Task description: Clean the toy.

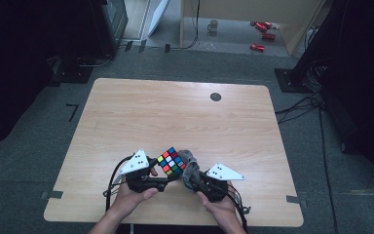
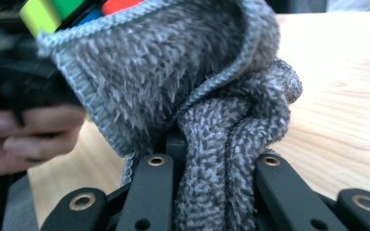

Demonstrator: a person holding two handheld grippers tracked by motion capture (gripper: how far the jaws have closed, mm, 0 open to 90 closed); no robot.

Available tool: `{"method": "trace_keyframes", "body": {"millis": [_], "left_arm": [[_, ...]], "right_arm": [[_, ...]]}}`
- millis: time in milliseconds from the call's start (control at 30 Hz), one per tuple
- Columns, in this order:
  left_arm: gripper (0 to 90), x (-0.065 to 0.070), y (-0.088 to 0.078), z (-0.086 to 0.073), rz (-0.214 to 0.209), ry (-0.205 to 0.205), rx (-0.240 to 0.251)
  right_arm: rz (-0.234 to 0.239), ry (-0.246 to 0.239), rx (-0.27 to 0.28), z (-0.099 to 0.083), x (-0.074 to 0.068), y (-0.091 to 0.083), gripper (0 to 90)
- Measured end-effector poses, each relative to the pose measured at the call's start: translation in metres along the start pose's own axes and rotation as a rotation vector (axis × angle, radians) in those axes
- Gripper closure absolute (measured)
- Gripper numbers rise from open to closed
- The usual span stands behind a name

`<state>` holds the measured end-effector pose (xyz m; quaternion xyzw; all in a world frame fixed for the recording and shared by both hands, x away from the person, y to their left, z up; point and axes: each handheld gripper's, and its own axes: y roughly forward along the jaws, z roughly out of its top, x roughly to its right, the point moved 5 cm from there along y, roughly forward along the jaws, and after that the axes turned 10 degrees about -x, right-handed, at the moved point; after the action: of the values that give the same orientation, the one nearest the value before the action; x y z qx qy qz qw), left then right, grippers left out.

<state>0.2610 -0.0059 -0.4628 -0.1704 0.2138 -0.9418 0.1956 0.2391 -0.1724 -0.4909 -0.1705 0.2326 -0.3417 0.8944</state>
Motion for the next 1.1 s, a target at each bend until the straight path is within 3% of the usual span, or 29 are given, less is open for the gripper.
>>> {"method": "trace_keyframes", "body": {"millis": [100,167,200,233,267,367,433,500,567,667,833,900,1000,1100], "left_arm": [[35.2,-0.003,0.001,-0.001,0.004,-0.013,-0.011],[35.2,-0.006,0.001,-0.003,0.01,-0.021,-0.019],[35.2,-0.006,0.001,-0.004,0.008,-0.022,-0.02],[35.2,-0.007,0.001,-0.004,0.008,-0.024,-0.018],[35.2,-0.006,0.0,-0.004,0.004,-0.026,-0.017],[35.2,-0.004,0.002,-0.004,0.0,-0.015,-0.024],[35.2,-0.003,0.005,-0.004,0.006,-0.013,-0.032],[35.2,-0.004,0.005,-0.004,0.009,-0.018,-0.036],[35.2,-0.005,0.005,-0.005,0.007,-0.027,-0.038],[35.2,-0.006,0.002,-0.005,0.005,-0.03,-0.028],[35.2,-0.005,0.004,-0.005,0.004,-0.026,-0.035],[35.2,-0.005,0.006,-0.005,0.004,-0.027,-0.04],[35.2,-0.006,0.004,-0.005,0.009,-0.035,-0.036],[35.2,-0.007,0.001,-0.004,0.005,-0.038,-0.025]], "right_arm": [[0.01,-0.045,-0.029,-0.005,-0.011,0.006,78.2],[0.022,-0.114,-0.07,-0.01,-0.023,0.013,78.1],[0.006,-0.159,-0.089,-0.011,-0.028,0.016,78.1],[-0.01,-0.175,-0.095,-0.011,-0.028,0.016,78.0],[-0.015,-0.163,-0.094,-0.009,-0.025,0.016,78.0],[-0.051,-0.066,-0.048,-0.003,-0.007,0.008,78.0],[-0.06,-0.039,-0.04,-0.003,-0.002,0.005,78.1],[-0.059,-0.048,-0.045,-0.004,-0.004,0.006,78.0],[-0.015,-0.08,-0.079,-0.01,-0.017,0.013,78.0],[-0.026,-0.125,-0.099,-0.009,-0.022,0.017,77.9],[-0.08,-0.017,-0.023,0.001,0.001,0.003,78.1],[-0.084,-0.038,-0.038,-0.002,-0.005,0.006,78.1],[-0.051,-0.095,-0.076,-0.008,-0.019,0.015,78.1],[-0.055,-0.105,-0.073,-0.004,-0.017,0.013,78.1]]}}
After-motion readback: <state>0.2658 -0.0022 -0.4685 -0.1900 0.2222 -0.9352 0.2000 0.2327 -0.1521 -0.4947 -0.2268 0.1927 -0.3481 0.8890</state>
